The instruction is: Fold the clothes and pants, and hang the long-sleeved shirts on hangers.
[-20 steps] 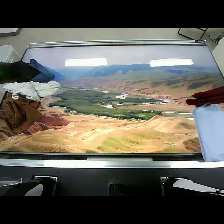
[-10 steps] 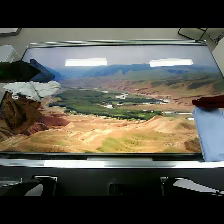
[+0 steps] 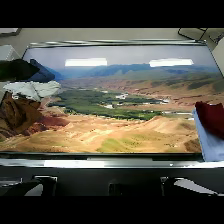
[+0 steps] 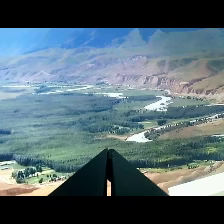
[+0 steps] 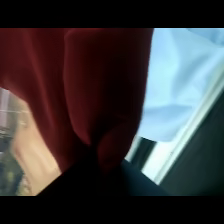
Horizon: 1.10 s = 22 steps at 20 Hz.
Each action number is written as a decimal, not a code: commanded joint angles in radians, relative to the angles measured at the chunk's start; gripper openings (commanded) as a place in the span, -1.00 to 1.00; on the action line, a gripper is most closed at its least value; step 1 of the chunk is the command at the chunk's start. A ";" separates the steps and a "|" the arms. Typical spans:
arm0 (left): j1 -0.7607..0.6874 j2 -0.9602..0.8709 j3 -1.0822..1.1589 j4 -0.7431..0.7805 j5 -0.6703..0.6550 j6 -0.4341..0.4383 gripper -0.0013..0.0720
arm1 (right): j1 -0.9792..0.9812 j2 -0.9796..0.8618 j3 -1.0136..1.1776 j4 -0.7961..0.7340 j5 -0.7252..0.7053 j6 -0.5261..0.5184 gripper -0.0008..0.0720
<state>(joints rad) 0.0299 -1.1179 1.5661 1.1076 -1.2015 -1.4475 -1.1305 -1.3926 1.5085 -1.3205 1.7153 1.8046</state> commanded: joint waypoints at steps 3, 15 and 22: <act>0.000 0.001 0.001 0.000 0.003 0.000 -0.89 | -0.003 0.050 -0.337 -0.199 -0.141 -0.042 -0.87; 0.000 0.001 0.001 -0.011 0.002 -0.004 -0.89 | -0.003 0.087 -0.342 -0.199 -0.224 -0.127 0.96; -0.034 -0.001 0.001 -0.105 0.206 0.010 -0.89 | 0.158 0.098 0.290 0.276 -0.582 -0.367 0.94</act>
<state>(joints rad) 0.0174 -1.1175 1.5661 1.0222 -1.1023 -1.4502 -1.0649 -1.2987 1.5829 -1.2270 1.3083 1.5452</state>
